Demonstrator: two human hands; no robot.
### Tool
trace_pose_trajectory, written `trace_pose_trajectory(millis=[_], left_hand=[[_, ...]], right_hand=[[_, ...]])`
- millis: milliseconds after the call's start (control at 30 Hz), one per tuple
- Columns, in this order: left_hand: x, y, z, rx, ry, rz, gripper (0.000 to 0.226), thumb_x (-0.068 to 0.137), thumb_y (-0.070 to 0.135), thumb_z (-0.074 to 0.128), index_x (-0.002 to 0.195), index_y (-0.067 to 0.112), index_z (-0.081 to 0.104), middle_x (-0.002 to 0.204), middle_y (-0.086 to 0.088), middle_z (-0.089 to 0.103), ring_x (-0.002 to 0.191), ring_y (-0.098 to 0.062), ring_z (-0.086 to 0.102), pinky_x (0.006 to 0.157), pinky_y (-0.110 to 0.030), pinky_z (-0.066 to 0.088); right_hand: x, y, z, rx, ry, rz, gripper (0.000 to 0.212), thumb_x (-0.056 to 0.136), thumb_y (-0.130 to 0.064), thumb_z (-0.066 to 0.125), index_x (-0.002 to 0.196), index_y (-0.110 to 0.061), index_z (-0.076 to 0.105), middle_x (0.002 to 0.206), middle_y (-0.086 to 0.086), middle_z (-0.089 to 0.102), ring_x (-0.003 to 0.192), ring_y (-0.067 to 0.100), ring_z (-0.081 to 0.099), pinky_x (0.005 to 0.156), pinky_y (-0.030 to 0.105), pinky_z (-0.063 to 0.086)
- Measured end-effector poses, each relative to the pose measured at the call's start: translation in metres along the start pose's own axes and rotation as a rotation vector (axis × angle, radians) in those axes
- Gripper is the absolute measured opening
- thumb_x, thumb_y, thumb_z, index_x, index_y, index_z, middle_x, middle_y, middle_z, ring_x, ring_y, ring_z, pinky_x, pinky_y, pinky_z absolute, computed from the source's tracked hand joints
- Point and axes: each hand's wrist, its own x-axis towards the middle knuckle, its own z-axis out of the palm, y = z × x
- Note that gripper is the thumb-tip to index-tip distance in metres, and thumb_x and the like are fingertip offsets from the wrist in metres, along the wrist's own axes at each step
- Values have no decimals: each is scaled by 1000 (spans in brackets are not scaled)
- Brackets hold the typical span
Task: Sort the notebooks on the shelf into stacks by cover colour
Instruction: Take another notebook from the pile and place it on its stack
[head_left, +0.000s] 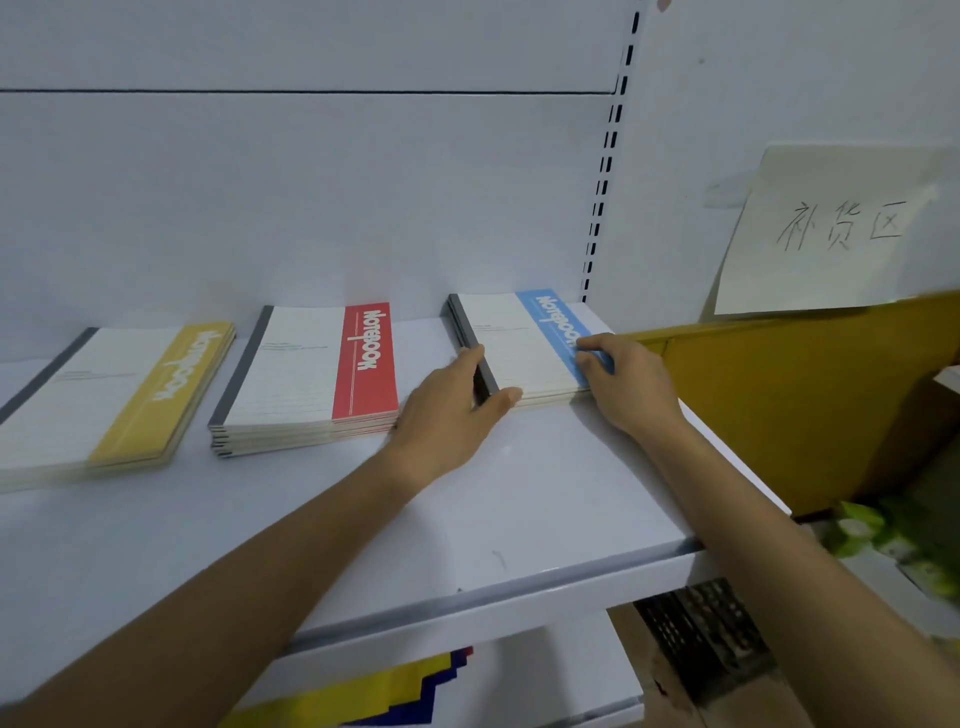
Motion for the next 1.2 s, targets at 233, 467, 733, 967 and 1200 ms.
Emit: trace_pose_trajectory(millis=[233, 467, 733, 967, 1200], left_hand=[[-2, 0, 1, 154, -11, 58, 49, 96, 40, 48, 139, 15, 43, 135, -3, 53, 117, -22, 54, 94, -38, 46], [-10, 13, 2, 461, -8, 31, 50, 100, 41, 38, 141, 12, 38, 150, -12, 31, 115, -30, 53, 89, -40, 48], [-98, 11, -50, 894, 92, 463, 55, 91, 44, 53, 136, 14, 49, 147, -11, 42, 122, -27, 52, 86, -39, 48], [-212, -46, -157, 915, 120, 392, 47, 87, 43, 54, 123, 13, 60, 120, -9, 65, 108, -27, 61, 85, -40, 50], [-361, -147, -281, 998, 134, 25, 47, 94, 44, 45, 130, 16, 54, 137, -8, 53, 126, -27, 49, 102, -43, 38]], right_hand=[[2, 4, 1, 31, -54, 8, 31, 100, -28, 42, 125, -22, 58, 126, 2, 61, 112, 24, 55, 96, 42, 43], [-7, -8, -10, 84, -31, 42, 28, 97, -24, 42, 112, -15, 64, 116, 6, 66, 100, 24, 58, 84, 37, 47], [-60, -61, -15, 189, 220, -41, 31, 95, -37, 49, 109, -13, 65, 115, 5, 66, 107, 22, 58, 88, 32, 42], [-153, -212, 65, 219, 108, -342, 30, 96, -38, 51, 116, -18, 61, 121, 1, 63, 110, 18, 58, 92, 31, 44], [-255, -353, 156, 202, -77, -621, 29, 95, -33, 51, 118, -16, 61, 123, 3, 62, 111, 22, 56, 97, 39, 44]])
